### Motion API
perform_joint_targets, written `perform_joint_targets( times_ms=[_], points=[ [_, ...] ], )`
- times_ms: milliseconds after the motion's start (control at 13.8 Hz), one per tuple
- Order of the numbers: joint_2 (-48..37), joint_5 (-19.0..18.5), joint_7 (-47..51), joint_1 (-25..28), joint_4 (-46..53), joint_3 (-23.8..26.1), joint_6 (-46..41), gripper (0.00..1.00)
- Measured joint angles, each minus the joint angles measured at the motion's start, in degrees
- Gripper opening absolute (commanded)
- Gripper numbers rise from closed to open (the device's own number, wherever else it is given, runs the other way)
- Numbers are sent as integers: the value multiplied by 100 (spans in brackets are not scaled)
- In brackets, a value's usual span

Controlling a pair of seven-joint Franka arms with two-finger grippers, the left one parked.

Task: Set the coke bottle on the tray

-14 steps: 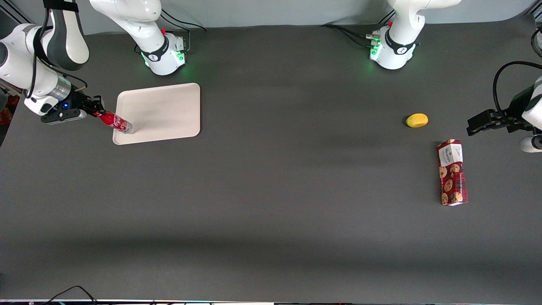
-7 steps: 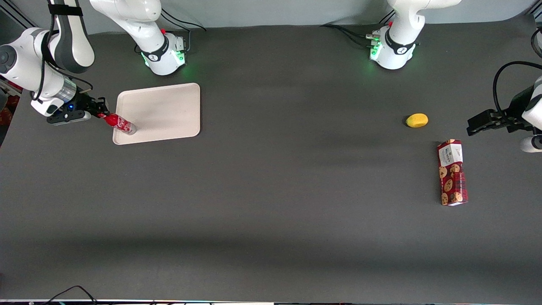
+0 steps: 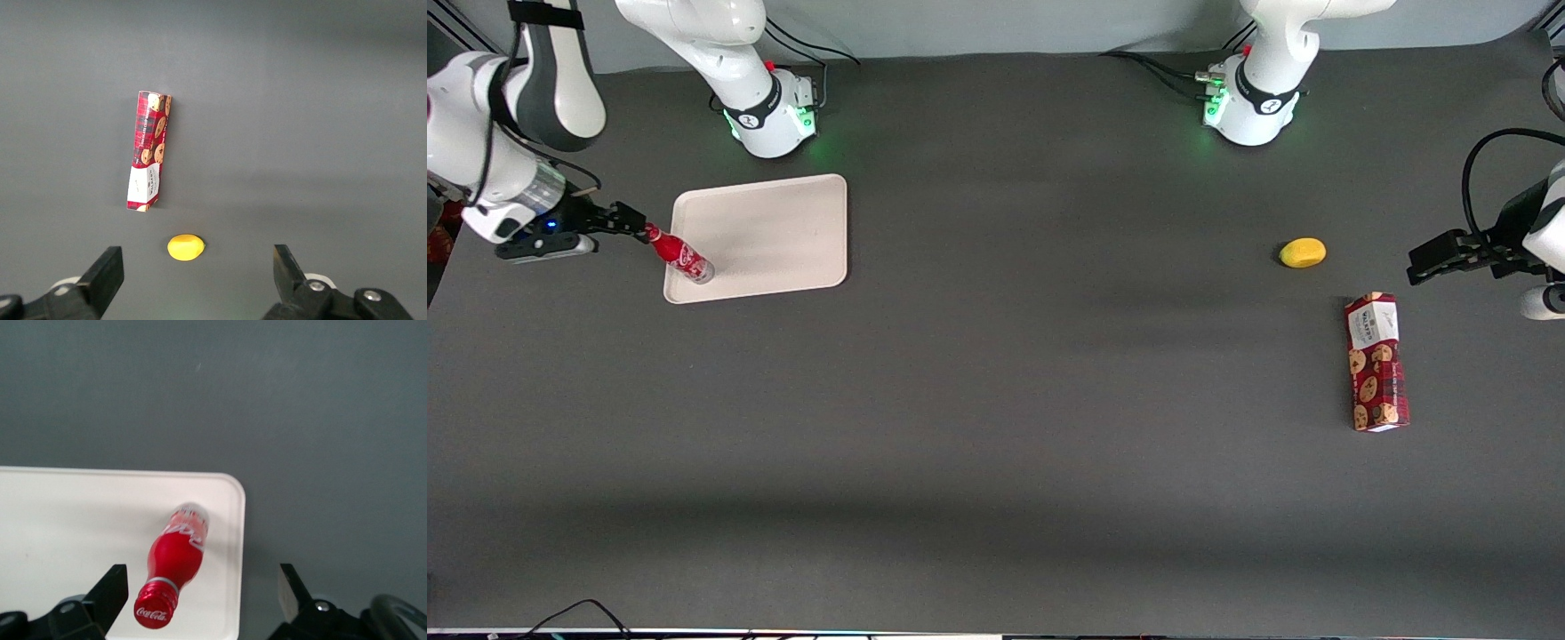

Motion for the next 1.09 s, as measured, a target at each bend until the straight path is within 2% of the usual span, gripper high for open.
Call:
perform_joint_targets(
  times_ms=[218, 364, 509, 727, 1091],
  points=[
    [225, 219, 440, 142, 1552, 218, -1160, 100],
    [624, 276, 1091, 257, 2708, 677, -1790, 100],
    [997, 275, 1760, 408, 3602, 1101, -2059, 100],
    [1331, 265, 2138, 677, 4336, 1321, -2145, 100],
    [1688, 265, 2176, 668, 4763, 1565, -2211, 100]
  ],
)
